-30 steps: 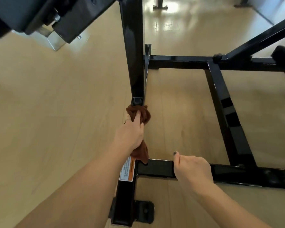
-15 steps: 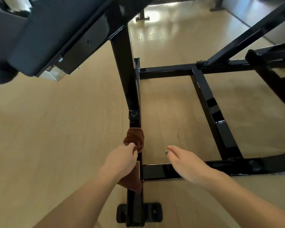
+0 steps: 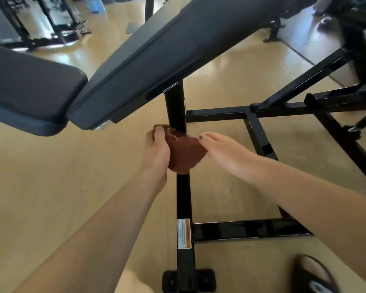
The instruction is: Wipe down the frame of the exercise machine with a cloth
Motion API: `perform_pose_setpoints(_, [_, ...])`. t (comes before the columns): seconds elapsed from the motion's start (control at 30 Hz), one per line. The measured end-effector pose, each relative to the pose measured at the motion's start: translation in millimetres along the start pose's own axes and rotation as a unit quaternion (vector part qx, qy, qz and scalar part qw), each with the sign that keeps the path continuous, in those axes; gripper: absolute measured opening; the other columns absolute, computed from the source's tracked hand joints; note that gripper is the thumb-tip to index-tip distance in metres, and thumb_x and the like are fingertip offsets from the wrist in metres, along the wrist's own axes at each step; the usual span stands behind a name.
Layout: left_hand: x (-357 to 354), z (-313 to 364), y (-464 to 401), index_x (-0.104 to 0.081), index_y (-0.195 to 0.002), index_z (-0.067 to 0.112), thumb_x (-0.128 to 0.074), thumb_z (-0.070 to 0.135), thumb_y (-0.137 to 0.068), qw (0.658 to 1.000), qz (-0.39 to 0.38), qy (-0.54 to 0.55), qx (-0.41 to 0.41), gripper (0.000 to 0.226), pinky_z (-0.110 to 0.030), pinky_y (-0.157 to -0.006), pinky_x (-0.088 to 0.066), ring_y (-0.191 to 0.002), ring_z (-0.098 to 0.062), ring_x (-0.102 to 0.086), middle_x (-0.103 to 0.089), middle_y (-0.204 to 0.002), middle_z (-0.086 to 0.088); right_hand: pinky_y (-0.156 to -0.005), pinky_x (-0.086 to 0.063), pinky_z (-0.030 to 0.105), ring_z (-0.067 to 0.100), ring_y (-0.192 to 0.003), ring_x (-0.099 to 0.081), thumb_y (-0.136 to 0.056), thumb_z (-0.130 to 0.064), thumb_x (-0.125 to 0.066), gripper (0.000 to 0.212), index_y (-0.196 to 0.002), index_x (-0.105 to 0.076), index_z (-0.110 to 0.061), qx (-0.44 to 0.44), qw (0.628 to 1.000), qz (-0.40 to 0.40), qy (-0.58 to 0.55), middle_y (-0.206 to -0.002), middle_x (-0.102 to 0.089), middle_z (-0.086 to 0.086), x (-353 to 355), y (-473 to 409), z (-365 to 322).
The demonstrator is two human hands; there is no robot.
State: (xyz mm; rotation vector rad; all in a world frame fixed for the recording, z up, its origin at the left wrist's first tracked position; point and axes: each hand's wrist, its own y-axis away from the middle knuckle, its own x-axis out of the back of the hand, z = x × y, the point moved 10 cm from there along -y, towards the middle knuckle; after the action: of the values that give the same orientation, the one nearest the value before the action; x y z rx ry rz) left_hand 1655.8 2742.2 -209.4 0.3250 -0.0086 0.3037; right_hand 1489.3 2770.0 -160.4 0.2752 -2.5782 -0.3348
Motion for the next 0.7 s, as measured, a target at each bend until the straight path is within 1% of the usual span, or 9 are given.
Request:
perform_pose_setpoints(0.07, [-1.0, 13.2, -9.1, -0.051, -0.127, 0.031, -0.030, 0.053, -0.109, 0.999, 0.029, 0.038, 0.001, 0.035, -0.050, -0.095, -0.059, -0.103, -0.025, -0.068, -0.065, -0.117, -0.004, -0.086, -0.040, 0.029, 0.007, -0.098, -0.056, -0.112, -0.036, -0.030, 0.031, -0.126, -0.055, -0.026, 0.019, 1.000, 0.016, 0.019, -0.102, -0.062, -0.008, 11.9, -3.4, -16.3])
perform_pose_setpoints(0.17, [-11.5, 32.8, -30.1, -0.043, -0.149, 0.033, -0.028, 0.055, -0.108, 0.994, 0.072, 0.082, 0.008, 0.049, -0.051, -0.107, -0.051, -0.119, -0.028, -0.062, -0.060, -0.135, -0.005, -0.098, -0.039, 0.028, 0.011, -0.113, -0.055, -0.113, -0.034, -0.028, 0.042, -0.150, -0.044, -0.024, 0.035, 0.999, 0.013, 0.038, -0.128, -0.060, -0.006, 22.7, -7.1, -23.1])
perform_pose_setpoints(0.27, [-38.6, 49.9, -44.0, -0.030, -0.158, 0.034, -0.026, 0.053, -0.109, 0.992, 0.078, 0.099, 0.008, 0.053, -0.051, -0.113, -0.044, -0.131, -0.032, -0.055, -0.051, -0.149, -0.007, -0.088, -0.043, 0.017, 0.007, -0.105, -0.057, -0.112, -0.025, -0.032, 0.042, -0.154, -0.037, -0.022, 0.020, 0.999, 0.010, -0.029, -0.132, -0.058, -0.003, 45.7, -20.0, -26.0])
perform_pose_setpoints(0.37, [-64.6, 44.7, -53.0, -0.028, -0.157, 0.033, -0.032, 0.044, -0.110, 0.982, 0.082, 0.169, 0.033, 0.049, -0.040, -0.114, -0.035, -0.133, -0.029, -0.050, -0.045, -0.153, -0.004, -0.114, -0.041, 0.038, 0.023, -0.135, -0.050, -0.109, -0.008, -0.038, 0.052, -0.159, -0.030, -0.020, -0.045, 0.977, 0.053, -0.200, -0.154, -0.045, 0.008, 71.6, -47.7, -21.5])
perform_pose_setpoints(0.43, [-69.5, 47.5, -58.9, -0.031, -0.154, 0.026, -0.035, 0.036, -0.110, 0.981, 0.109, 0.159, 0.012, 0.046, -0.033, -0.106, -0.033, -0.131, -0.025, -0.046, -0.044, -0.149, -0.003, -0.115, -0.040, 0.046, 0.030, -0.141, -0.046, -0.109, -0.006, -0.039, 0.053, -0.159, -0.029, -0.019, -0.089, 0.949, 0.054, -0.297, -0.158, -0.041, 0.011, 69.3, -63.9, -16.1])
perform_pose_setpoints(0.5, [-66.3, 52.6, -63.8, -0.038, -0.153, 0.016, -0.031, 0.029, -0.110, 0.985, 0.128, 0.114, -0.021, 0.045, -0.033, -0.114, -0.032, -0.139, -0.024, -0.039, -0.041, -0.153, -0.005, -0.112, -0.044, 0.048, 0.033, -0.139, -0.047, -0.106, -0.005, -0.043, 0.043, -0.147, -0.039, -0.018, -0.088, 0.947, 0.034, -0.307, -0.156, -0.041, 0.015, 55.1, -79.0, -16.6])
perform_pose_setpoints(0.57, [-67.4, 48.8, -69.7, -0.041, -0.152, 0.018, -0.029, 0.031, -0.110, 0.988, 0.106, 0.109, -0.016, 0.046, -0.043, -0.119, -0.032, -0.142, -0.028, -0.040, -0.042, -0.156, -0.008, -0.110, -0.048, 0.047, 0.034, -0.135, -0.049, -0.102, 0.002, -0.046, 0.035, -0.130, -0.039, -0.017, -0.084, 0.951, 0.046, -0.292, -0.153, -0.043, 0.017, 45.6, -95.3, -20.3])
perform_pose_setpoints(0.63, [-70.5, 37.0, -71.9, -0.047, -0.144, 0.024, -0.034, 0.040, -0.107, 0.985, 0.047, 0.165, 0.034, 0.042, -0.052, -0.113, -0.042, -0.130, -0.033, -0.053, -0.055, -0.143, -0.011, -0.111, -0.046, 0.048, 0.032, -0.136, -0.047, -0.097, 0.006, -0.047, 0.053, -0.143, -0.040, -0.017, -0.067, 0.945, 0.068, -0.313, -0.153, -0.043, 0.014, 36.1, -104.8, -24.8])
perform_pose_setpoints(0.7, [-74.3, 38.6, -65.6, -0.053, -0.136, 0.021, -0.037, 0.044, -0.105, 0.973, -0.014, 0.224, 0.046, 0.042, -0.053, -0.105, -0.050, -0.120, -0.033, -0.062, -0.064, -0.131, -0.015, -0.096, -0.053, 0.040, 0.025, -0.124, -0.054, -0.090, 0.006, -0.052, 0.065, -0.149, -0.039, -0.020, -0.047, 0.939, 0.103, -0.326, -0.140, -0.052, 0.009, 30.4, -106.1, -31.5])
